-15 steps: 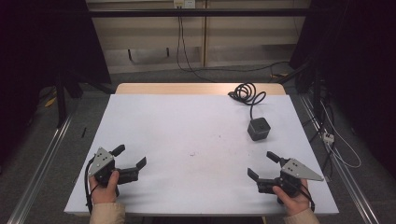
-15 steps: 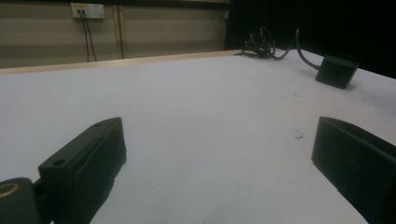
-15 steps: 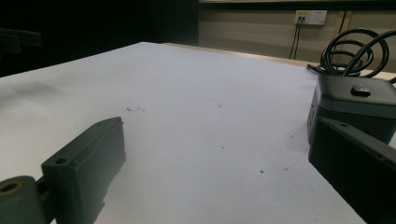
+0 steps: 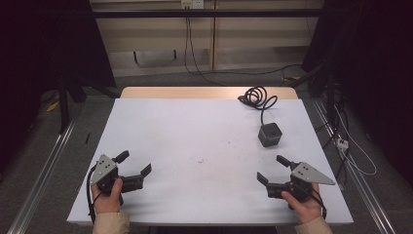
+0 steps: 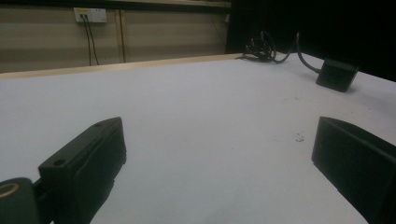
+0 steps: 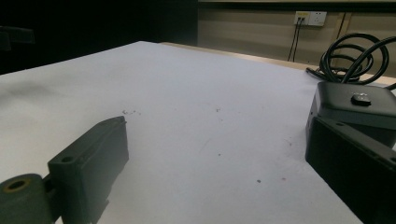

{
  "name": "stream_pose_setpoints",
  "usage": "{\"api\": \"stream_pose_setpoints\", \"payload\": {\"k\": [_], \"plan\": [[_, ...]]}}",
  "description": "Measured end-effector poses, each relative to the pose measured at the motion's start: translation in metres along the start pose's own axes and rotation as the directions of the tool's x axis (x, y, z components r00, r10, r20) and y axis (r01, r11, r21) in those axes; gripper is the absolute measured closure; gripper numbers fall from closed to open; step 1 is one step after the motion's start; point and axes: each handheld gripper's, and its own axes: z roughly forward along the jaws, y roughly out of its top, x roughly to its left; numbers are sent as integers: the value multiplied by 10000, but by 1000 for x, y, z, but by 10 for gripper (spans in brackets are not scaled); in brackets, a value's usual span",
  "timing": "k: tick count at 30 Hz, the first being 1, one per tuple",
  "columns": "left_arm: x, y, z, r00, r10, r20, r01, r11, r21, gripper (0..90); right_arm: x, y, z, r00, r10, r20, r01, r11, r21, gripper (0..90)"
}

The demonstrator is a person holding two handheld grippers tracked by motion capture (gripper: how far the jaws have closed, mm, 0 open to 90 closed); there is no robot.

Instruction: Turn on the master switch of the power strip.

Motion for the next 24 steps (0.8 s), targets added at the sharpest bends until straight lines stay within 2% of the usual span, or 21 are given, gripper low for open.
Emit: {"api": "stream_pose_setpoints", "payload": {"k": [4,7,10,17,24], "plan": [[1,0,-1,9999,-85,-65,84,9999,-131,27,-2,2,1,10000,43,78,-43,10000,-28,63],[0,0,-1,10000,-60,-55,60,10000,1,27,-5,3,2,9999,4,168,-4,10000,-15,67],[0,1,-1,10000,-31,-39,31,10000,-66,27,-6,4,5,9996,-17,283,17,10000,22,69],[-1,1,-2,9999,89,-78,-89,9999,-73,27,-6,7,7,9995,-199,244,198,9998,51,75],[0,0,-3,10000,-39,-53,39,10000,-83,27,-8,10,11,9995,-127,301,126,9999,44,78]]}}
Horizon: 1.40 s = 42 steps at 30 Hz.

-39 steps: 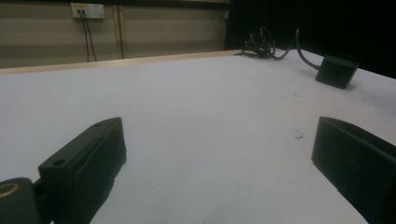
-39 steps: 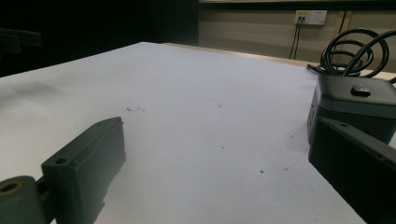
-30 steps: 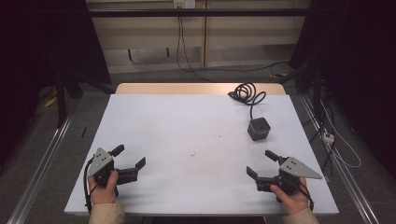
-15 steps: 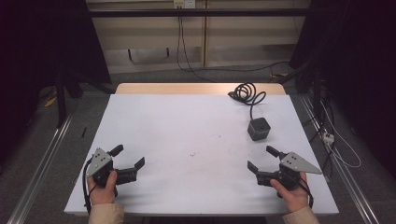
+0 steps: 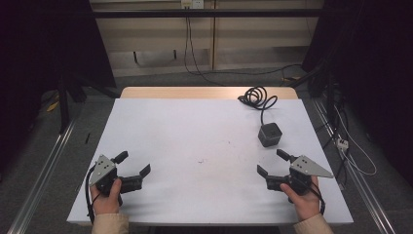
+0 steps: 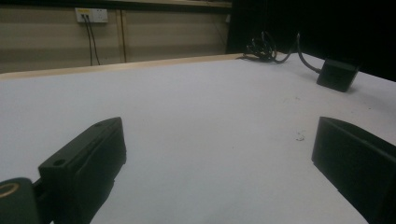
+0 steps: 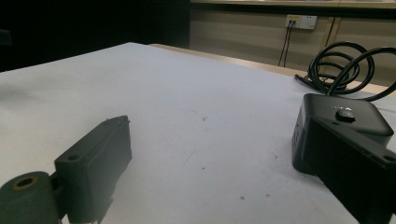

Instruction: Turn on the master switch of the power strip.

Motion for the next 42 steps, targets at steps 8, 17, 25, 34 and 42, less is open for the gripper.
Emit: {"api": "stream_pose_setpoints", "payload": {"k": [8,17,25,34,42], "plan": [[-1,1,-2,10000,16,-72,-16,10000,-26,27,-1,0,7,9997,-195,111,193,9997,166,78],[3,0,-8,9995,-42,-326,39,10000,-88,27,-4,4,12,9998,-72,178,70,9999,85,87],[4,-1,-10,9994,-130,-318,126,9999,-116,25,-13,8,18,9992,-31,409,26,9999,108,89],[2,0,-6,9997,-137,-189,134,9998,-154,25,-19,11,20,9988,-82,491,71,9998,208,101],[-2,1,0,10000,-38,-49,38,10000,-89,24,-26,13,20,9970,41,775,-52,9999,143,109]]}}
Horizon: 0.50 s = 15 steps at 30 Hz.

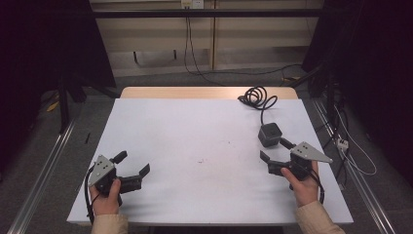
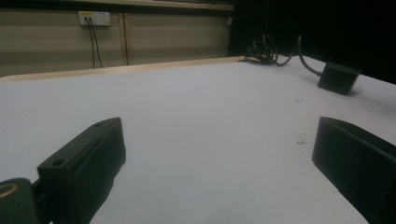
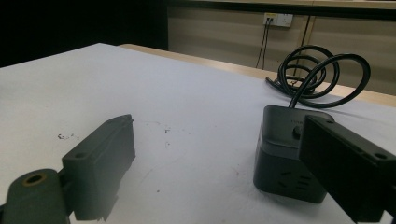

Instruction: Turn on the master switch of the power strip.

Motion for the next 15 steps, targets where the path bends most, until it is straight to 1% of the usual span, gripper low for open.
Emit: {"api": "stream_pose_setpoints", "payload": {"k": [8,15], "plan": [[1,0,1,10000,-77,-5,77,10000,-47,24,-3,1,1,10000,50,51,-50,10000,86,140],[1,1,2,10000,-27,-29,27,10000,-49,24,-5,2,4,9997,184,139,-187,9995,241,156]]}}
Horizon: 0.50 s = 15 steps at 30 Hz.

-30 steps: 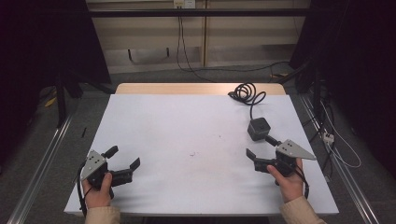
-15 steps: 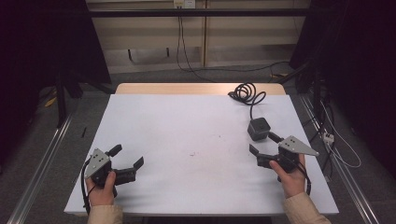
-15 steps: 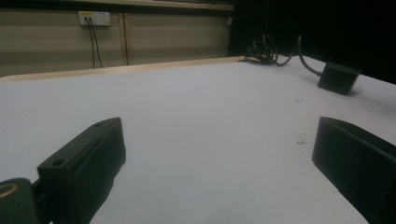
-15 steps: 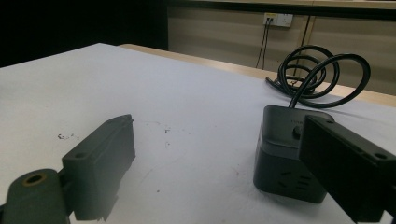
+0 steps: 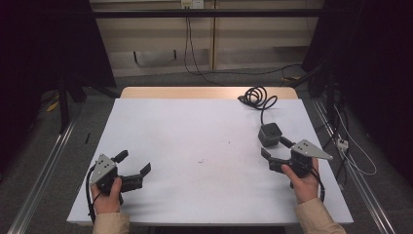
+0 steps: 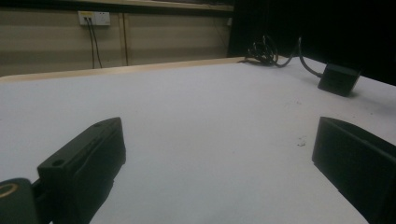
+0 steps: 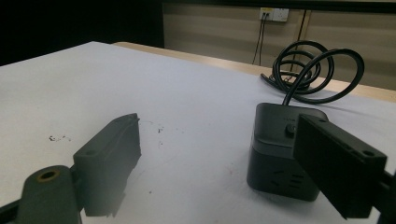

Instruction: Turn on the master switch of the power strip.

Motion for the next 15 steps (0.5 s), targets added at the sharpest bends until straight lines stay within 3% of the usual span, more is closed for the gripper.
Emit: {"api": "stream_pose_setpoints", "payload": {"k": [9,15], "plan": [[-1,0,1,10000,-41,55,41,10000,-21,24,-1,4,1,10000,88,-15,-88,9999,-79,220],[-1,0,0,9999,-165,43,165,9998,-119,24,-6,2,3,9994,248,227,-253,9995,209,256]]}}
